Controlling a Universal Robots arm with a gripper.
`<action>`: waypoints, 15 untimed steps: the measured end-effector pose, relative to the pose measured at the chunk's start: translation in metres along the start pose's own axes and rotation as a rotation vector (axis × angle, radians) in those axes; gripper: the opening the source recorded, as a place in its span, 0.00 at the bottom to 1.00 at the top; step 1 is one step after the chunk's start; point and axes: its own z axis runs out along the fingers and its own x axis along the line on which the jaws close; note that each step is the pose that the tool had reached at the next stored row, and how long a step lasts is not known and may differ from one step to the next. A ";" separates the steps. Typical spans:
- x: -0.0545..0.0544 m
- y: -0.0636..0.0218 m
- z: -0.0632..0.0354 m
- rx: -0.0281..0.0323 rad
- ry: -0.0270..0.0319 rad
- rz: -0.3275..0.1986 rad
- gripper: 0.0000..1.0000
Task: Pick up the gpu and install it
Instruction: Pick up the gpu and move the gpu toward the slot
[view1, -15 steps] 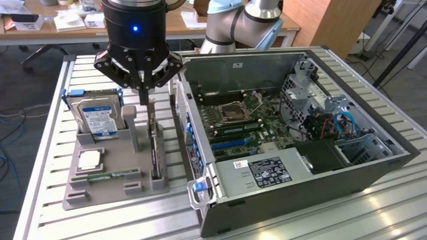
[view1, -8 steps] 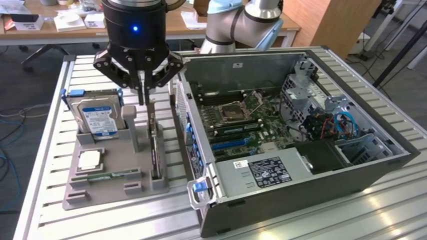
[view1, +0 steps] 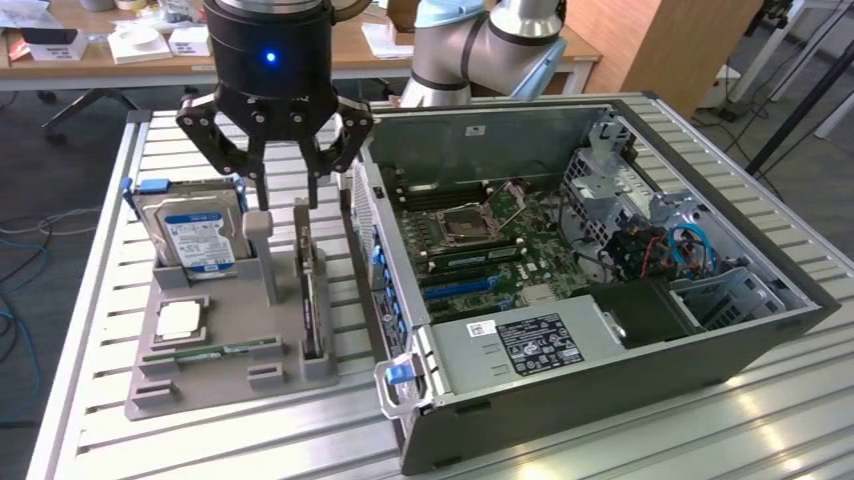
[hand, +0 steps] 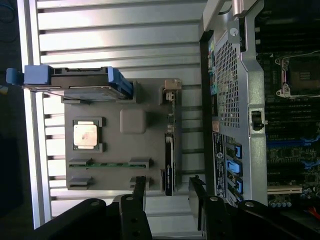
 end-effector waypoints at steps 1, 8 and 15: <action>0.000 0.0000 0.0000 0.0001 0.0001 0.000 0.47; 0.000 -0.0003 0.0069 -0.0001 -0.0008 0.000 0.47; -0.001 -0.0008 0.0196 -0.0001 -0.0010 0.000 0.47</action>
